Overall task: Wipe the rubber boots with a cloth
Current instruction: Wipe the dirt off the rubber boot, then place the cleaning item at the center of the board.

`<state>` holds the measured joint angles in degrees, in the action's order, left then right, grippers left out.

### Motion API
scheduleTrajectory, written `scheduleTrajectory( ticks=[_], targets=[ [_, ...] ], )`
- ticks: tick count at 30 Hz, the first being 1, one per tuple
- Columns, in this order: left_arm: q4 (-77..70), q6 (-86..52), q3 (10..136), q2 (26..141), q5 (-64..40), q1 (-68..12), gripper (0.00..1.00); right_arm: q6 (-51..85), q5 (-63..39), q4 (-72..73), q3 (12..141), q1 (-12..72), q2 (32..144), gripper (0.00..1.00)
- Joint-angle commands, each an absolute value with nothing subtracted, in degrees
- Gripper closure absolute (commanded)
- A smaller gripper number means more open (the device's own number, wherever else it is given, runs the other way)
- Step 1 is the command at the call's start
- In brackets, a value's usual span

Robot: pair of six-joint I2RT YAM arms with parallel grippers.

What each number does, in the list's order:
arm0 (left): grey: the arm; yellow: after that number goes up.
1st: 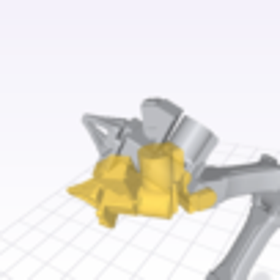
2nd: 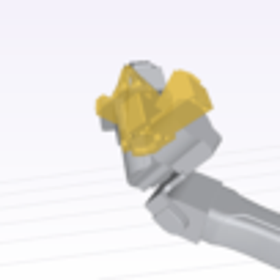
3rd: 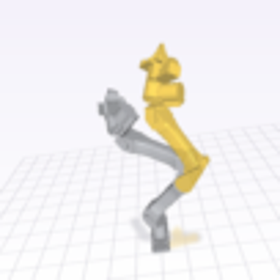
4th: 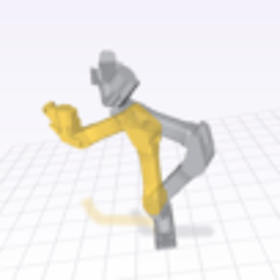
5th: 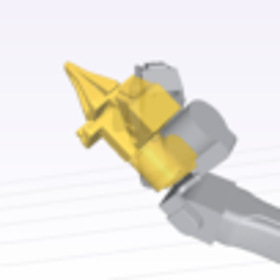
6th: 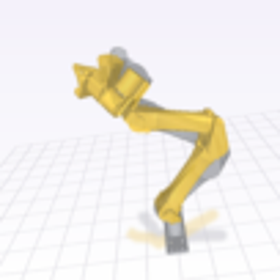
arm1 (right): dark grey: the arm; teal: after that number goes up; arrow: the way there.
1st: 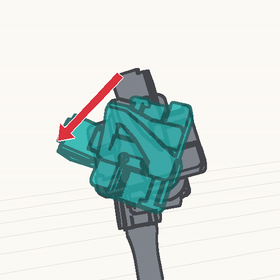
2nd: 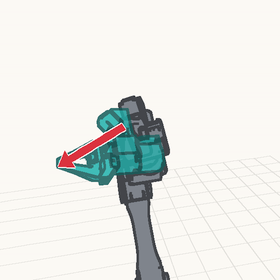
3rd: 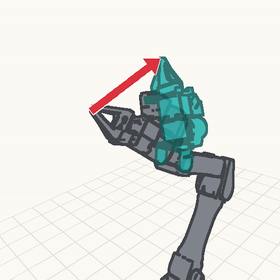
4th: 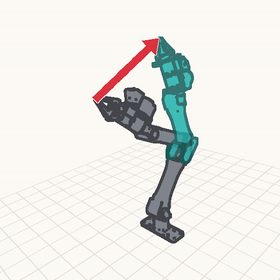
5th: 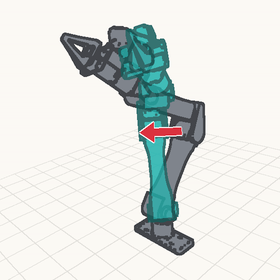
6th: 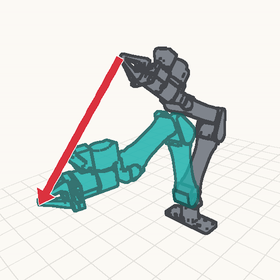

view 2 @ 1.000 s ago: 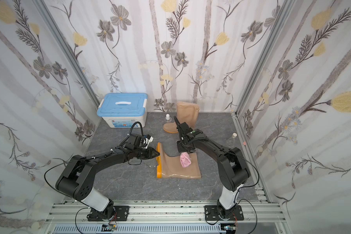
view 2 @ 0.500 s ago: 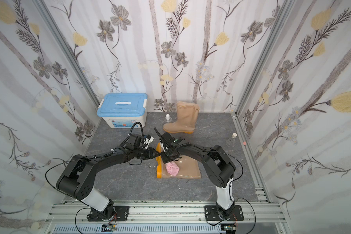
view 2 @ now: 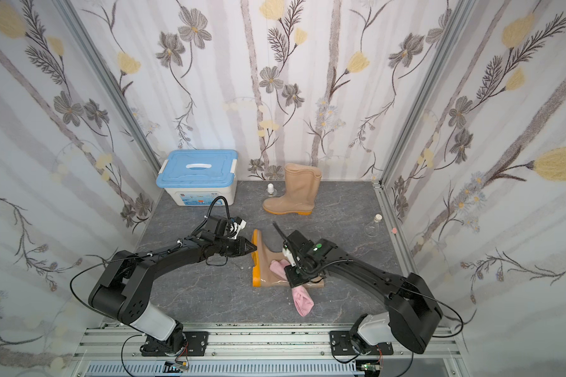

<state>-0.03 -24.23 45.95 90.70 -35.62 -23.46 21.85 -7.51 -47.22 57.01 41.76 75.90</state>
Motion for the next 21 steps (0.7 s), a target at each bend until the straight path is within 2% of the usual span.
scheduleTrajectory(
  ticks=[1,6,11,12,14,15,17,21],
  targets=[
    [4.04,-24.44,45.79,89.0,-30.74,-23.29,0.64,21.48,0.18,-55.83,59.77,32.05,71.31,1.0],
    [4.76,-24.44,45.96,84.17,-28.15,-23.29,0.6,19.31,7.57,-55.56,63.5,17.66,72.75,1.0],
    [6.21,-23.65,45.19,77.82,-23.07,-23.29,0.56,16.58,9.7,-53.46,65.99,10.86,82.28,1.0],
    [6.48,-23.64,44.86,76.81,-22.23,-23.29,0.56,15.71,10.97,-53.44,66.77,10.01,84.67,0.87],
    [6.44,-23.64,44.31,75.57,-21.62,-23.29,0.55,14.07,12.35,-54.05,68.65,8.87,88.74,0.44],
    [6.35,-23.64,44.13,75.29,-21.65,-23.28,0.54,13.49,12.51,-54.6,69.82,8.51,90.37,0.32],
    [5.99,-23.88,44.03,75.32,-22.02,-23.29,0.54,12.41,11.73,-55.88,71.82,8.42,93.2,0.21],
    [5.54,-23.97,44.2,75.58,-22.58,-23.25,0.54,10.86,9.01,-59.35,74.88,8.43,94.39,0.14]
  ],
)
